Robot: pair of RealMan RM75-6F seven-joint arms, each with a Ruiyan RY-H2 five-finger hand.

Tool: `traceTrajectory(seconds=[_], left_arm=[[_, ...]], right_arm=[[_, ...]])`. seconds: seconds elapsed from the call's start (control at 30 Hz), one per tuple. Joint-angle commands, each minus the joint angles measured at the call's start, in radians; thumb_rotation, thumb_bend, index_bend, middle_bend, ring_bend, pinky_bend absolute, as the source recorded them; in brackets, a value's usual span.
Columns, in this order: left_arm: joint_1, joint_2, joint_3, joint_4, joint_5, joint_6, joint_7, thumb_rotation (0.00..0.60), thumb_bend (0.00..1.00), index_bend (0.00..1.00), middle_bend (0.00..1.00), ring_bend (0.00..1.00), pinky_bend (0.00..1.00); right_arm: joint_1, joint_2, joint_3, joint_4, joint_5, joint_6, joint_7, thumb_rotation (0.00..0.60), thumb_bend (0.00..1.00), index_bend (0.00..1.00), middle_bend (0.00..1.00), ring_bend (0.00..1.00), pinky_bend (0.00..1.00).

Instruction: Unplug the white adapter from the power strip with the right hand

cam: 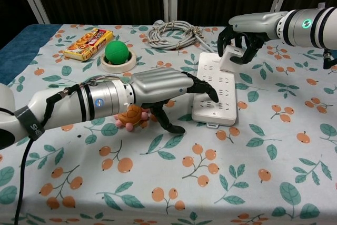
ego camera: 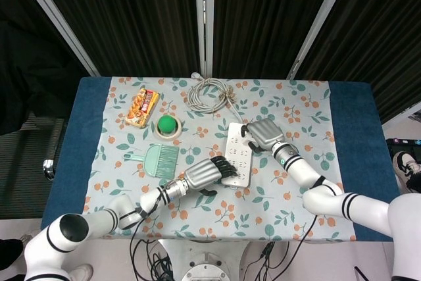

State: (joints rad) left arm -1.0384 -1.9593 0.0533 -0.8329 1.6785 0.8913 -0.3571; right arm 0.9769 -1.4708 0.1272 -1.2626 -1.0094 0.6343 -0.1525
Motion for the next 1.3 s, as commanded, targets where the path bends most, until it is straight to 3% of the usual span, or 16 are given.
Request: traceTrajectory(seconds=[0.03, 0.23, 0.43, 0.57, 0.7, 0.77, 0.83, 0.93, 1.13, 1.3], left_arm=[[-0.001, 0.001, 0.000, -0.002, 0.001, 0.002, 0.002, 0.600, 0.21, 0.21, 0.23, 0.17, 0.16], [0.002, 0.019, -0.005, -0.030, 0.007, 0.031, 0.019, 0.600, 0.21, 0.21, 0.23, 0.17, 0.16], [0.018, 0.066, -0.026, -0.105, 0.008, 0.094, 0.067, 0.600, 0.21, 0.21, 0.23, 0.17, 0.16], [0.061, 0.118, -0.041, -0.176, -0.007, 0.164, 0.106, 0.600, 0.21, 0.21, 0.23, 0.17, 0.15], [0.103, 0.176, -0.057, -0.241, -0.033, 0.208, 0.154, 0.600, 0.21, 0.21, 0.23, 0.17, 0.15], [0.125, 0.210, -0.067, -0.277, -0.050, 0.225, 0.182, 0.600, 0.21, 0.21, 0.23, 0.17, 0.15], [0.146, 0.242, -0.076, -0.307, -0.065, 0.246, 0.204, 0.600, 0.21, 0.21, 0.23, 0.17, 0.15], [0.195, 0.305, -0.091, -0.360, -0.104, 0.284, 0.235, 0.600, 0.21, 0.21, 0.23, 0.17, 0.15], [0.298, 0.424, -0.118, -0.446, -0.198, 0.343, 0.263, 0.600, 0.20, 0.20, 0.23, 0.17, 0.14], [0.421, 0.532, -0.102, -0.496, -0.274, 0.406, 0.279, 0.600, 0.20, 0.20, 0.23, 0.17, 0.14]], right_arm=[[0.000, 0.005, 0.007, -0.004, -0.008, 0.003, 0.005, 0.600, 0.49, 1.00, 0.77, 0.57, 0.55], [-0.015, 0.042, 0.034, -0.043, -0.014, 0.027, 0.032, 0.600, 0.49, 1.00, 0.77, 0.57, 0.55], [-0.066, 0.145, 0.037, -0.150, 0.025, 0.016, 0.090, 0.600, 0.47, 0.98, 0.77, 0.56, 0.54], [-0.093, 0.237, 0.009, -0.247, 0.069, -0.103, 0.166, 0.600, 0.47, 0.83, 0.72, 0.53, 0.48], [-0.127, 0.255, 0.001, -0.261, 0.048, -0.136, 0.231, 0.600, 0.46, 0.68, 0.65, 0.44, 0.40], [-0.140, 0.244, -0.007, -0.246, 0.028, -0.139, 0.247, 0.600, 0.45, 0.55, 0.59, 0.37, 0.34], [-0.147, 0.233, -0.011, -0.232, 0.015, -0.142, 0.257, 0.600, 0.40, 0.29, 0.44, 0.25, 0.24], [-0.155, 0.221, -0.012, -0.210, 0.003, -0.134, 0.268, 0.600, 0.34, 0.04, 0.26, 0.11, 0.14], [-0.178, 0.234, -0.006, -0.217, -0.023, -0.068, 0.261, 0.600, 0.33, 0.00, 0.08, 0.00, 0.05], [-0.267, 0.279, -0.019, -0.289, -0.091, 0.161, 0.182, 0.600, 0.33, 0.00, 0.07, 0.00, 0.04]])
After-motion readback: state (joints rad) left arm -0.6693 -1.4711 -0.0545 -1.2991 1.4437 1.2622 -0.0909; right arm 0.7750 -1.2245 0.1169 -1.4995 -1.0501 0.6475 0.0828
